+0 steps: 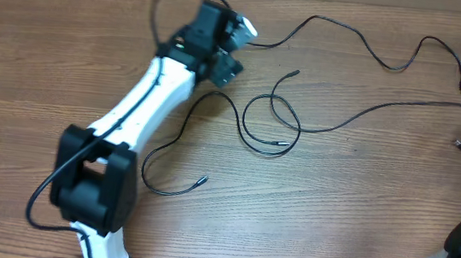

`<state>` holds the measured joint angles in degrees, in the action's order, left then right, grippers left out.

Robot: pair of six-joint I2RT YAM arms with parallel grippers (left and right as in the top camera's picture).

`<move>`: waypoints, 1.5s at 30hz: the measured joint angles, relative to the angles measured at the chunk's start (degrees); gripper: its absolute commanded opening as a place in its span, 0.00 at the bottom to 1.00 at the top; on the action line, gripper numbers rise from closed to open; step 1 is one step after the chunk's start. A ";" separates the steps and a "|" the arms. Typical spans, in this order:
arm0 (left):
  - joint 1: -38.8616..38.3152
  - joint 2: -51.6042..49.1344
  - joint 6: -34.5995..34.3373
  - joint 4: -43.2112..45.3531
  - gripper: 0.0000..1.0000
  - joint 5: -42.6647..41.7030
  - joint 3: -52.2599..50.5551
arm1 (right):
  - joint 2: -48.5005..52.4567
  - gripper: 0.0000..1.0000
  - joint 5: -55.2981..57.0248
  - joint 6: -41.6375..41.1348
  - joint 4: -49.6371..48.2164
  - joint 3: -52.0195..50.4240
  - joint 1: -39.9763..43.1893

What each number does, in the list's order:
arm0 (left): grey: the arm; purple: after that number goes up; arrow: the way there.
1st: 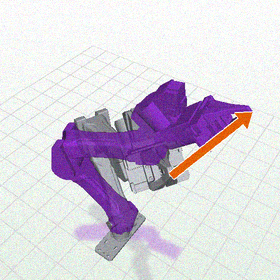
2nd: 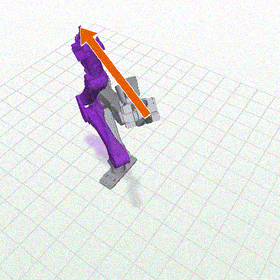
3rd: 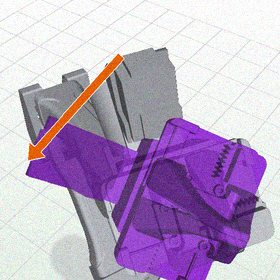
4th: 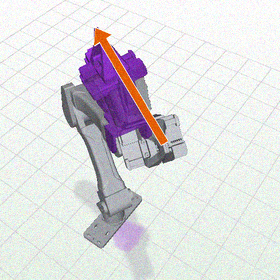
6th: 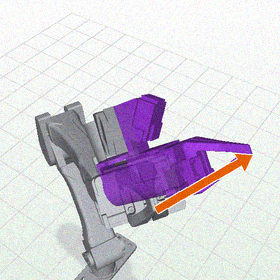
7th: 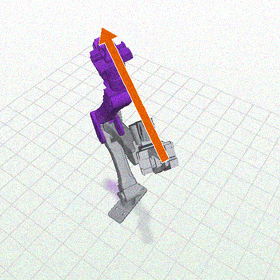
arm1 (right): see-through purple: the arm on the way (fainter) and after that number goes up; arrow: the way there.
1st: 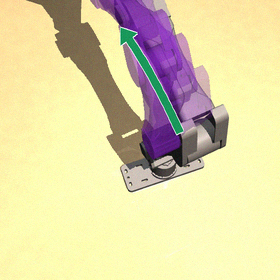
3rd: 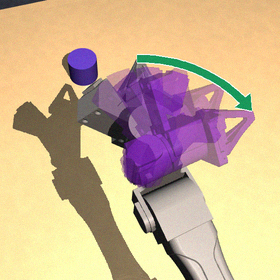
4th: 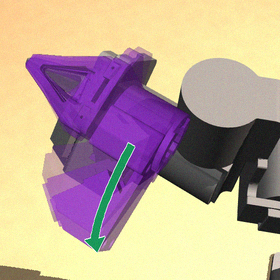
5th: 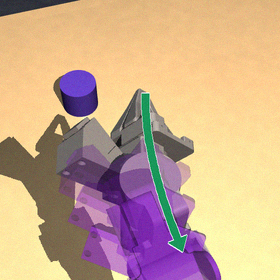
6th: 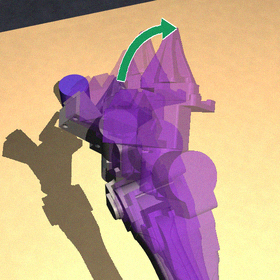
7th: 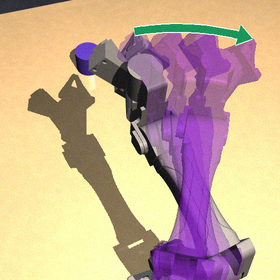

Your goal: Untangle cables

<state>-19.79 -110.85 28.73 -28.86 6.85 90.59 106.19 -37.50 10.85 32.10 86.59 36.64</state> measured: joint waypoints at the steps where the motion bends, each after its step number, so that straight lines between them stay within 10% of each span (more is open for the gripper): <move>1: 0.87 0.72 -0.50 -0.83 0.99 -0.02 0.00 | 0.00 1.00 -1.20 0.85 2.14 0.02 -0.74; 20: 15.43 1.55 -19.76 -10.29 0.99 -0.83 0.00 | 0.17 1.00 -0.68 27.67 32.33 0.02 -34.32; 26: 18.03 1.55 -22.69 -14.47 1.00 0.37 0.00 | 0.17 0.86 5.88 30.45 36.09 0.02 -45.13; 45: 23.78 1.55 -30.80 -11.63 0.99 1.49 0.00 | 0.17 0.86 15.15 30.91 38.56 -1.18 -61.92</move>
<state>3.99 -109.30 -2.07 -40.49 8.34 90.59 106.37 -22.35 41.76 70.65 85.41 -25.28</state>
